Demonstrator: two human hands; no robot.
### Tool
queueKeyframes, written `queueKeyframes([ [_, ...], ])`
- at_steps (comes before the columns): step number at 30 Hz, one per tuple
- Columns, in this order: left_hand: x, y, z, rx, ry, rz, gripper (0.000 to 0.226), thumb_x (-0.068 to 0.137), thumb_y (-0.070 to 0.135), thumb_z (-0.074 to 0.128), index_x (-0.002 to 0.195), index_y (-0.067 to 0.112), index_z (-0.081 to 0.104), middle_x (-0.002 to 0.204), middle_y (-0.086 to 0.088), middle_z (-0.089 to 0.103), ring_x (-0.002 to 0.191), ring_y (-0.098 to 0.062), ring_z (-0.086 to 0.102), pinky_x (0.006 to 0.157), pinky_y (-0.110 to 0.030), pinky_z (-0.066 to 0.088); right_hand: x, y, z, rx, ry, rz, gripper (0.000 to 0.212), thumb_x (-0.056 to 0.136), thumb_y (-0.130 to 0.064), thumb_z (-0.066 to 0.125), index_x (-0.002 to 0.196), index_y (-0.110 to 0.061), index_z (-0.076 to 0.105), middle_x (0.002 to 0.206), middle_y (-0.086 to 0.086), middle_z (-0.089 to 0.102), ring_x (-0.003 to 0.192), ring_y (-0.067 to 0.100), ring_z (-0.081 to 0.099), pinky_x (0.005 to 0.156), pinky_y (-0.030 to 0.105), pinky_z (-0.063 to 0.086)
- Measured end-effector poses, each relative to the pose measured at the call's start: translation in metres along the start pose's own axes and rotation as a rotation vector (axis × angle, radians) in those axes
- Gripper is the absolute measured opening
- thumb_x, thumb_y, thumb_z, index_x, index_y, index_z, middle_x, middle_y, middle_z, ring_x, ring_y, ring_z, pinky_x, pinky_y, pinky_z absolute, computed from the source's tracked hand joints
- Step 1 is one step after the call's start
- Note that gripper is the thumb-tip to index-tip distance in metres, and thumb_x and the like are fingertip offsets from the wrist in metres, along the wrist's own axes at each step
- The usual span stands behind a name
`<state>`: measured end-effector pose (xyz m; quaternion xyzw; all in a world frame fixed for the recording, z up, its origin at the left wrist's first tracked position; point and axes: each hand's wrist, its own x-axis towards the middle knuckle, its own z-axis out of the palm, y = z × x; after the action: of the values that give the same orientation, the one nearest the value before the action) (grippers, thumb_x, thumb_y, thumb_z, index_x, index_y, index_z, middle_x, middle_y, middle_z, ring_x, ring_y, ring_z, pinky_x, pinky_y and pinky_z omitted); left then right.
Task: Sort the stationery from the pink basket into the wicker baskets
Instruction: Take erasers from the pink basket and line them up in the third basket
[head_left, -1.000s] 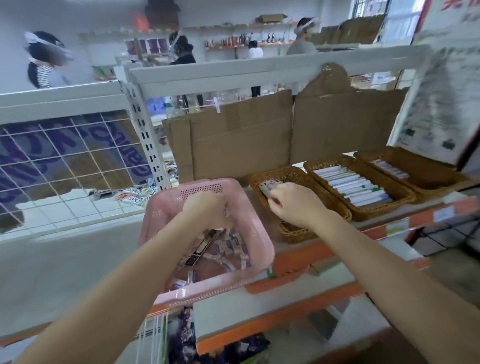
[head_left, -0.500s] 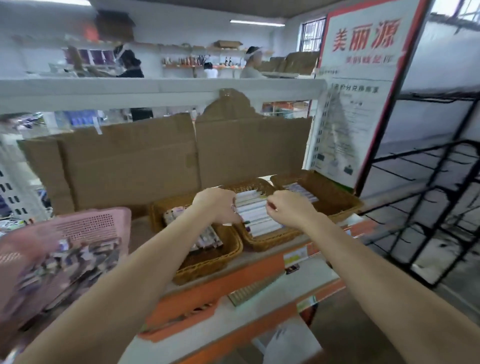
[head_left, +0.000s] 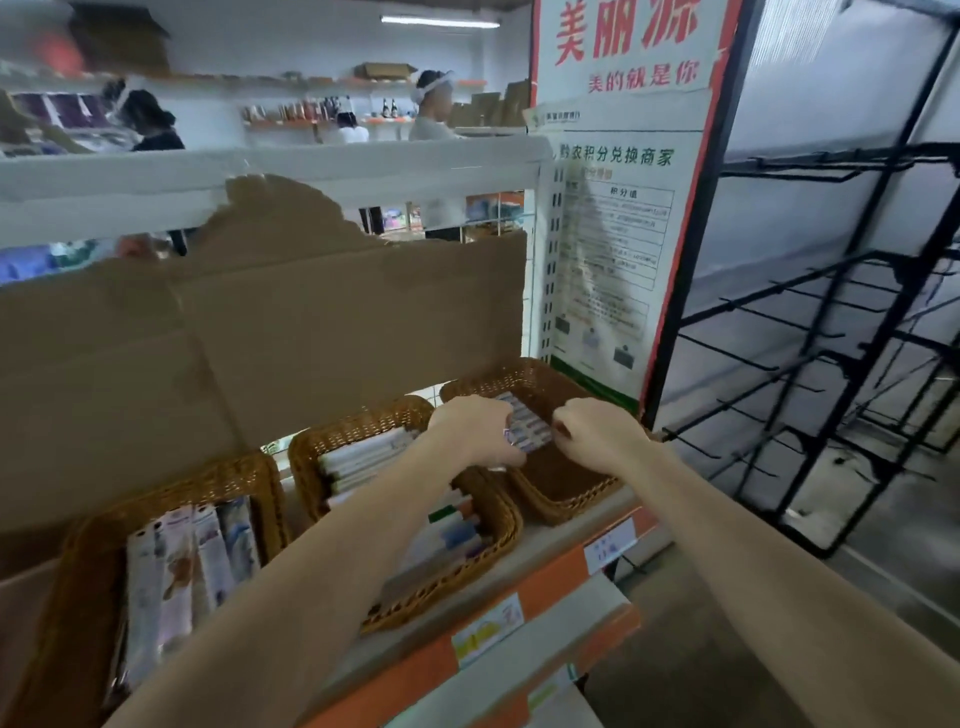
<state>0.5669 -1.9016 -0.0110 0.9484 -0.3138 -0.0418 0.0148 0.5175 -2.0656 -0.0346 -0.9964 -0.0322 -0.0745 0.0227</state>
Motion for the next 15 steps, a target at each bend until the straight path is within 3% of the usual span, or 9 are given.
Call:
queueKeyframes([
  [3, 0.036, 0.002, 0.005, -0.014, -0.017, -0.007, 0.037, 0.075, 0.049, 0.063, 0.099, 0.023, 0.051, 0.088, 0.003, 0.054, 0.083, -0.019, 0.051, 0.063, -0.029, 0.040, 0.019, 0.017, 0.010, -0.016, -0.037, -0.001, 0.021, 0.094, -0.031, 0.049, 0.098, -0.017, 0.063, 0.093, 0.000, 0.058, 0.089, 0.019, 0.058, 0.072, 0.030, 0.048],
  [8, 0.081, 0.000, 0.018, -0.044, -0.028, -0.085, 0.033, 0.075, 0.048, 0.064, 0.098, 0.027, 0.055, 0.089, 0.005, 0.052, 0.081, -0.017, 0.048, 0.064, -0.028, 0.037, 0.058, 0.037, 0.020, 0.000, -0.127, -0.021, 0.026, 0.095, -0.029, 0.045, 0.102, -0.015, 0.065, 0.105, 0.003, 0.063, 0.097, 0.020, 0.059, 0.078, 0.033, 0.051],
  [12, 0.112, -0.003, 0.028, -0.089, -0.005, -0.195, 0.035, 0.075, 0.048, 0.067, 0.101, 0.026, 0.059, 0.102, 0.001, 0.061, 0.092, -0.021, 0.056, 0.066, -0.029, 0.038, 0.093, 0.051, 0.030, 0.023, -0.217, -0.092, 0.024, 0.096, -0.026, 0.042, 0.093, -0.014, 0.063, 0.099, 0.003, 0.064, 0.093, 0.020, 0.062, 0.080, 0.034, 0.053],
  [15, 0.131, -0.003, 0.036, -0.118, 0.015, -0.262, 0.039, 0.078, 0.047, 0.065, 0.105, 0.021, 0.058, 0.110, -0.004, 0.062, 0.101, -0.024, 0.057, 0.070, -0.030, 0.041, 0.116, 0.060, 0.042, 0.046, -0.198, -0.208, 0.024, 0.096, -0.024, 0.043, 0.089, -0.015, 0.064, 0.095, 0.004, 0.066, 0.088, 0.019, 0.062, 0.079, 0.032, 0.051],
])
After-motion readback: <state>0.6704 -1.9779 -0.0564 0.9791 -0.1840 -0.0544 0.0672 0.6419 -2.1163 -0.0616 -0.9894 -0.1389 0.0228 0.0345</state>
